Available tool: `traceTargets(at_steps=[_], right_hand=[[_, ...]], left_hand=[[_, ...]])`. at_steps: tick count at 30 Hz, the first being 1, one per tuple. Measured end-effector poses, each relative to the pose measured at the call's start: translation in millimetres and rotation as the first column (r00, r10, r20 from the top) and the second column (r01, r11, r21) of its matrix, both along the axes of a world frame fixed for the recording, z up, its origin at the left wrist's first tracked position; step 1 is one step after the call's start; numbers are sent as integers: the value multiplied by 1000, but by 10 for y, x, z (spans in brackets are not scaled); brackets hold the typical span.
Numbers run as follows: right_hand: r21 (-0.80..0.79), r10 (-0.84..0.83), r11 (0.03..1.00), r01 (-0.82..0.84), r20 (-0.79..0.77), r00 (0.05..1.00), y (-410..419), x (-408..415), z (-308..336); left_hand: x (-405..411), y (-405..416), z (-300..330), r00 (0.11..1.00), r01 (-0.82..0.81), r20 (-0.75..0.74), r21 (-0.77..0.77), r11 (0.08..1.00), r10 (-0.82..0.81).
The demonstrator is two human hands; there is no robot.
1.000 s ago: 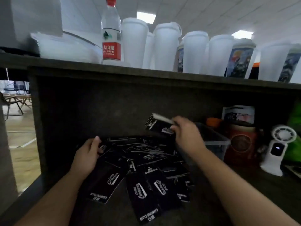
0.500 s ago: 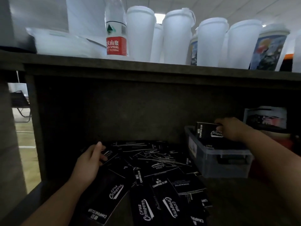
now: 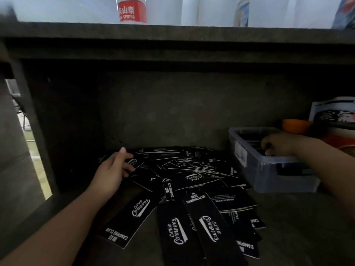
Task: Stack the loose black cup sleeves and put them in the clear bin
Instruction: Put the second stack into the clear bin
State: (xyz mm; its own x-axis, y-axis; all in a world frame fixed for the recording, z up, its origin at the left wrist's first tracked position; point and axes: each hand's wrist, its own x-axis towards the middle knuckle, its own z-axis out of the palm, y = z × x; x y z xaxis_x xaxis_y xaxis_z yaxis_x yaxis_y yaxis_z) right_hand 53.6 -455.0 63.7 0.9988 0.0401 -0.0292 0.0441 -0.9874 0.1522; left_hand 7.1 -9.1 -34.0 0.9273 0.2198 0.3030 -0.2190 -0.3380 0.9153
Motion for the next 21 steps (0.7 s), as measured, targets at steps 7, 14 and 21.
traceTargets(at_steps=[7, 14, 21], right_hand=[[253, -65, 966, -59, 454, 889, 159, -112, 140], [244, 68, 671, -701, 920, 386, 1208, -866, -195], [630, 181, 624, -463, 460, 869, 1819, -916, -606]], left_hand=[[3, -19, -2, 1000, 0, 4, -13, 1000, 1], [-38, 32, 63, 992, -126, 38, 92, 988, 123], [79, 304, -29, 893, -313, -113, 537, 783, 435]])
